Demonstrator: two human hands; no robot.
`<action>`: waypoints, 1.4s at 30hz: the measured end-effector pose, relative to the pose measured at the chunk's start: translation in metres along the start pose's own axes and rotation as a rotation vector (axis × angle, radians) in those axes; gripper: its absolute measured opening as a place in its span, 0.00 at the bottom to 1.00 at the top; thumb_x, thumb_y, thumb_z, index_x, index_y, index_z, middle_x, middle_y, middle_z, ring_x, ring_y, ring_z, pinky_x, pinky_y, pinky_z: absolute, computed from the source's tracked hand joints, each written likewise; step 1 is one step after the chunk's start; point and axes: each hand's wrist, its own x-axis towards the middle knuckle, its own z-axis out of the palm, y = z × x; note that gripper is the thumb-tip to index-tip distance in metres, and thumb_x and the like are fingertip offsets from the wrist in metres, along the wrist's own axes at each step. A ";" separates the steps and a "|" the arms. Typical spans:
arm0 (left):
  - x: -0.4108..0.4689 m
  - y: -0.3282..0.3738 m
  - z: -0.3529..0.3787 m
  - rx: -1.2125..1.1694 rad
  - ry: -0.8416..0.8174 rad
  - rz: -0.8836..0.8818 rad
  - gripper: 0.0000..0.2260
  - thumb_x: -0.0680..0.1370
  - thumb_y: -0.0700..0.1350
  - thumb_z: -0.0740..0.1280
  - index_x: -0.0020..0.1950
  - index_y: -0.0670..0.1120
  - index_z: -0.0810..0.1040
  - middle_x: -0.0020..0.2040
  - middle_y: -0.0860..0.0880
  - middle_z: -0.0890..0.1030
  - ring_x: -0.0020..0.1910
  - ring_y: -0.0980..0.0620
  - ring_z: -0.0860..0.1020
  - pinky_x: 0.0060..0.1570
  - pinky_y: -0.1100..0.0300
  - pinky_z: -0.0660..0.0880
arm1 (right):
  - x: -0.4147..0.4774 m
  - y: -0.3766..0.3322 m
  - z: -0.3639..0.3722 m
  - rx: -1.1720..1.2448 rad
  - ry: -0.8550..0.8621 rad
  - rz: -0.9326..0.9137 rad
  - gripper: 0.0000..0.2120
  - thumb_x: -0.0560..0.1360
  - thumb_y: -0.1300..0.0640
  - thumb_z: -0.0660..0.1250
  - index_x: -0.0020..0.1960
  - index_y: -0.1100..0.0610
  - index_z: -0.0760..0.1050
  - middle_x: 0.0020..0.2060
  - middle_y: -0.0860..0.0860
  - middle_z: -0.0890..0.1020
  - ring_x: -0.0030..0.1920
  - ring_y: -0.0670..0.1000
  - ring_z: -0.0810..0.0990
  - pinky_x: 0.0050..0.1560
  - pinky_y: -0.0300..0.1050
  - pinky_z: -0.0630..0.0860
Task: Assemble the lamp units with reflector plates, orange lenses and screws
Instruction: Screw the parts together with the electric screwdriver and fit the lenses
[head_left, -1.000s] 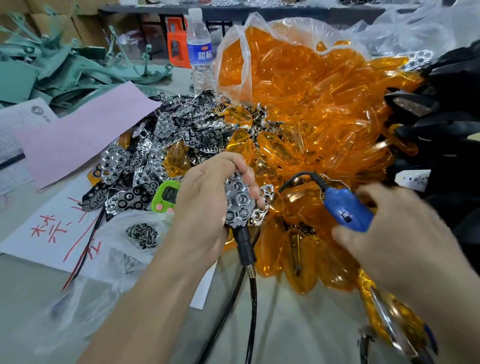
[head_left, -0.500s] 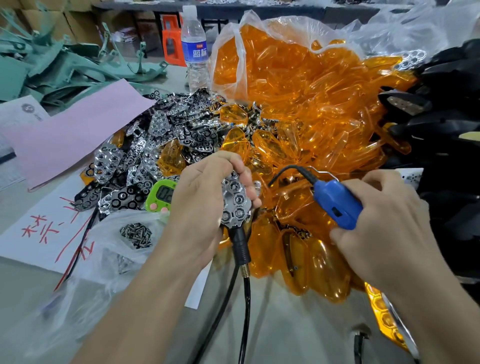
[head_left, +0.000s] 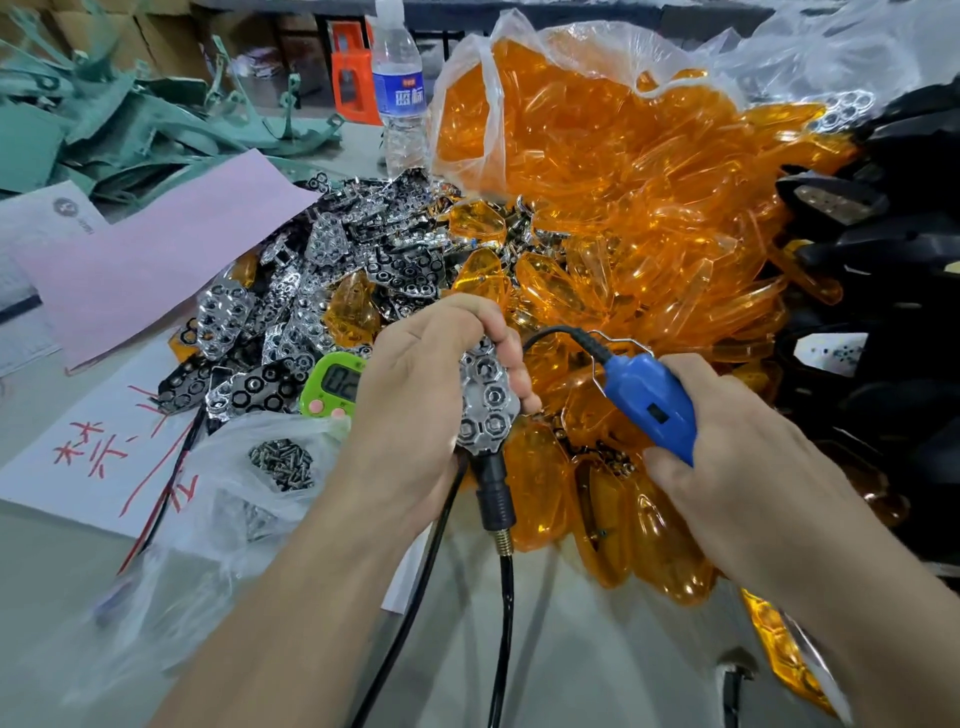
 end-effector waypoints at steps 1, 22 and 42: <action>0.000 0.000 0.001 0.003 -0.001 0.001 0.13 0.75 0.38 0.58 0.36 0.47 0.79 0.34 0.46 0.77 0.30 0.49 0.76 0.32 0.55 0.78 | 0.000 0.002 -0.001 -0.008 -0.018 -0.002 0.27 0.78 0.48 0.69 0.71 0.40 0.60 0.49 0.43 0.70 0.43 0.47 0.76 0.41 0.43 0.74; 0.004 -0.006 0.010 0.004 0.028 0.094 0.14 0.75 0.37 0.56 0.36 0.47 0.77 0.34 0.47 0.76 0.30 0.49 0.75 0.33 0.56 0.78 | -0.014 -0.063 0.034 1.465 -0.608 0.103 0.23 0.56 0.70 0.61 0.51 0.67 0.76 0.41 0.58 0.72 0.35 0.55 0.61 0.34 0.49 0.54; -0.003 -0.003 0.009 0.194 -0.114 0.073 0.12 0.78 0.37 0.57 0.45 0.45 0.80 0.41 0.44 0.82 0.42 0.46 0.83 0.44 0.54 0.82 | -0.024 -0.080 0.034 1.457 -0.402 0.165 0.17 0.80 0.63 0.65 0.39 0.46 0.80 0.30 0.53 0.75 0.23 0.46 0.64 0.23 0.38 0.60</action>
